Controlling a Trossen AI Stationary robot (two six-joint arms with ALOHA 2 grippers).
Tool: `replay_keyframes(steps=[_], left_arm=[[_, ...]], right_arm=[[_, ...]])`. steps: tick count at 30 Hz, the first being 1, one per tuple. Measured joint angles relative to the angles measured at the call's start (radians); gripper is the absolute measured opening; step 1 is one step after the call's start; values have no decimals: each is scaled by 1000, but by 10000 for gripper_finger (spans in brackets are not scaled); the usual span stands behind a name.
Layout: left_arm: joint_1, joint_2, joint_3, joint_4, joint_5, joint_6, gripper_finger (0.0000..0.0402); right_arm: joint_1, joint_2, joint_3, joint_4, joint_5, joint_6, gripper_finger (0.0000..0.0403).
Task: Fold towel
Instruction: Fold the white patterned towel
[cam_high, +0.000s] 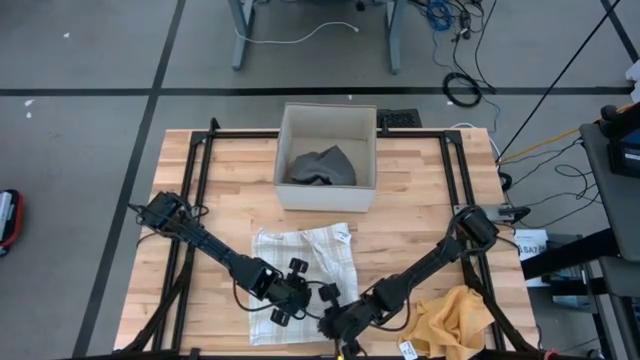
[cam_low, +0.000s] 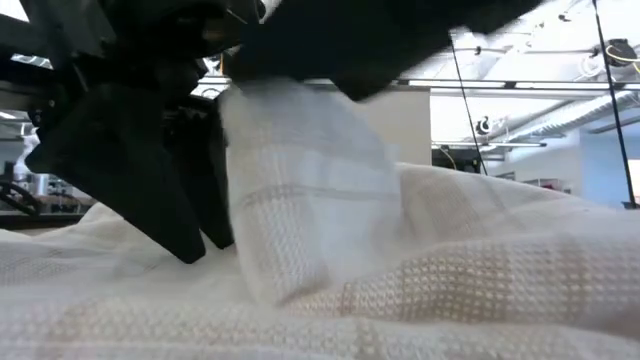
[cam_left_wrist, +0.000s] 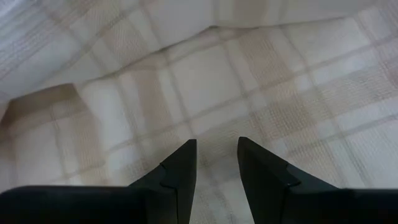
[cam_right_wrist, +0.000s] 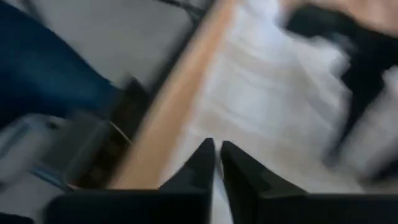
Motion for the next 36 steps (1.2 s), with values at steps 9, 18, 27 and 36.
replay_keyframes(steps=[9, 18, 27, 36], left_arm=[[21, 0, 0, 10, 0, 6, 124], [15, 0, 0, 8, 0, 0, 124], [13, 0, 0, 15, -1, -16, 124], [13, 0, 0, 16, -1, -16, 124]], right_arm=[[8, 96, 180, 39, -108, -236, 2], [6, 101, 270, -351, -13, -123, 58], [7, 98, 271, -384, 98, -101, 140], [-2, 100, 271, -467, 100, -57, 103]])
